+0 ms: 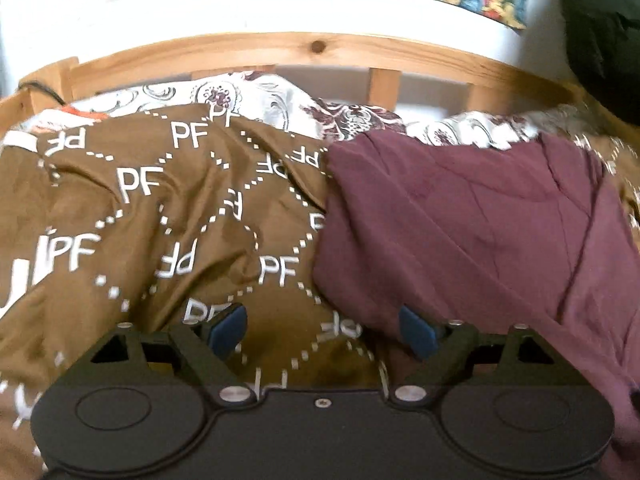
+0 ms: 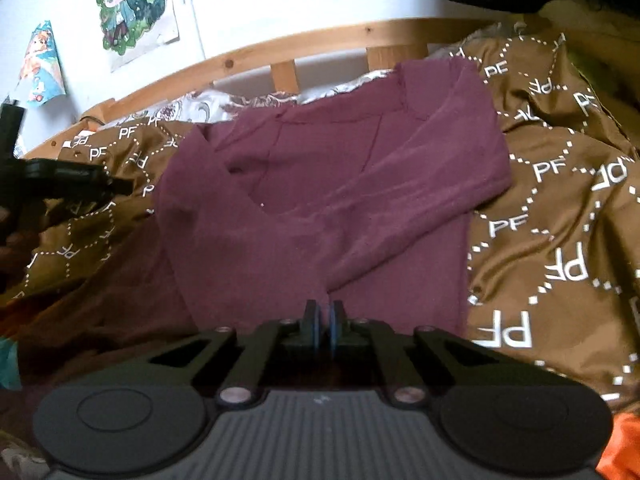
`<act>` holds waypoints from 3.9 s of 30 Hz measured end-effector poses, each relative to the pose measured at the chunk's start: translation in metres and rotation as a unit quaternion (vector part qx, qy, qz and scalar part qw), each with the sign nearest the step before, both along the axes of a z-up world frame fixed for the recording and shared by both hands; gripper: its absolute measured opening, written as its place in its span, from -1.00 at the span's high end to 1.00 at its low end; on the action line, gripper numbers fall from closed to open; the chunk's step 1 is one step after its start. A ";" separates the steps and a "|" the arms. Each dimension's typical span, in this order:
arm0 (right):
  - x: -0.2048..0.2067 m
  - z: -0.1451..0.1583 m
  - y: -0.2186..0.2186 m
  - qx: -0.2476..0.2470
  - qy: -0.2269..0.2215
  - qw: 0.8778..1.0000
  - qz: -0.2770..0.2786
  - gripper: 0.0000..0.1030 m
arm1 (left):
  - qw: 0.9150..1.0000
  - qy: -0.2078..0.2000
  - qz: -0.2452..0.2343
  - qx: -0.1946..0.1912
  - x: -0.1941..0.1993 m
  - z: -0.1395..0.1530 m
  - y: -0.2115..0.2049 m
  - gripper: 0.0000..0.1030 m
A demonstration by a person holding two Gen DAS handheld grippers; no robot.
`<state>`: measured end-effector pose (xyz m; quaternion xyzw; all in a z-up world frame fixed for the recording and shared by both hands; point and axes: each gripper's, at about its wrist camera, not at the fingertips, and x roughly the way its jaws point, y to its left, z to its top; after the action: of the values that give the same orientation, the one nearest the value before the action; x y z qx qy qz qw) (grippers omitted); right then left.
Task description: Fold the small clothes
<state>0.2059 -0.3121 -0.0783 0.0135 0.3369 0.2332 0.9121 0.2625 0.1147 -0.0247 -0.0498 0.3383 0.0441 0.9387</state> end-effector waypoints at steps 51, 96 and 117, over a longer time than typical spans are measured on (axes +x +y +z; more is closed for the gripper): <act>0.124 0.025 0.139 -0.164 -0.051 0.975 0.140 -0.81 | 0.998 0.042 -0.021 0.038 0.015 -0.024 -0.010 -0.64; -0.126 0.021 -0.007 -0.272 -0.067 0.953 0.119 -0.99 | 0.949 0.088 -0.274 0.125 -0.189 -0.036 -0.110 -0.99; -0.107 0.055 -0.039 -0.142 -0.102 0.982 0.067 -0.99 | 0.971 0.066 -0.178 0.147 -0.150 -0.010 -0.079 -0.99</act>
<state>0.0989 -0.3511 -0.0234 -0.1626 0.2718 0.2442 0.9165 0.1128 0.0356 -0.0345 0.1529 0.3924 -0.0714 0.9042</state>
